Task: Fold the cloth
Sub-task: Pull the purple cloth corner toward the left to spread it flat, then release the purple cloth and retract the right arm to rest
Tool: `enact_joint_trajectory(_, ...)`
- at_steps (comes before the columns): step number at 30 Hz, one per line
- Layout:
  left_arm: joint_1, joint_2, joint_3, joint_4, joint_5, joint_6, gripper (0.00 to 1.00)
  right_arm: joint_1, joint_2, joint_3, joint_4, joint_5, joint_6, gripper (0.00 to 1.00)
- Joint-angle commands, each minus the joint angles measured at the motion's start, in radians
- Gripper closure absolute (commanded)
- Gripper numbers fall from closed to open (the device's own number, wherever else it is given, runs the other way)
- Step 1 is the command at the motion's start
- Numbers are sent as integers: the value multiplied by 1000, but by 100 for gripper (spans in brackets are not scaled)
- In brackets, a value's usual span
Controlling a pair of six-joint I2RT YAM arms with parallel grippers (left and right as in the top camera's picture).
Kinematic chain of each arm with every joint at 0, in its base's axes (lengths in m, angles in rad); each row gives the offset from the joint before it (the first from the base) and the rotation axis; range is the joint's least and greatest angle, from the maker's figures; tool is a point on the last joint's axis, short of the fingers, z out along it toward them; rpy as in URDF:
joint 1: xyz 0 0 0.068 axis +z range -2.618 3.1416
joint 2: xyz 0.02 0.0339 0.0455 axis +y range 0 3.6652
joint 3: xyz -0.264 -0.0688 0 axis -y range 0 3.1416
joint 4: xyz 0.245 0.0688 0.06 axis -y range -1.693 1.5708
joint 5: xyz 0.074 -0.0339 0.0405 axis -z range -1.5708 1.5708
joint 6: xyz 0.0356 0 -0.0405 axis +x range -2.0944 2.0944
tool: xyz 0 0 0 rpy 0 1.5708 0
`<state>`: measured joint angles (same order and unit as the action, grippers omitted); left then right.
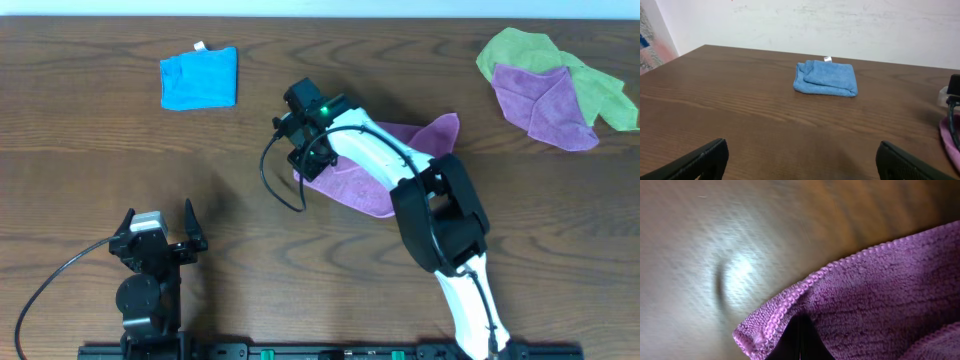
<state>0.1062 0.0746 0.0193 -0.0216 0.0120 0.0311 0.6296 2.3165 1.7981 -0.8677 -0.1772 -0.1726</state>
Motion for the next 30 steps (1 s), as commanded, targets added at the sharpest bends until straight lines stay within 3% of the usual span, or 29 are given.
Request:
enact_joint_trajectory(1,-5,-8,-14,-56,-15,14,5,53,57,-10,-8,-62,19,98)
enact_joint_trajectory(17,-5,-8,-14,-56,-15,14,5,175,57,-4,-36,-54,22,99)
enact_joint_trajectory(22,-5,-8,-14,-55,-15,14,5,166,46,108,-131,-31,14,99)
enact_joint_trajectory(26,-5,-8,-14,-55,-15,14,5,156,20,254,-268,104,-9,99)
enact_joint_trajectory(30,-5,-8,-14,-55,-15,14,5,127,-45,258,-349,158,-46,98)
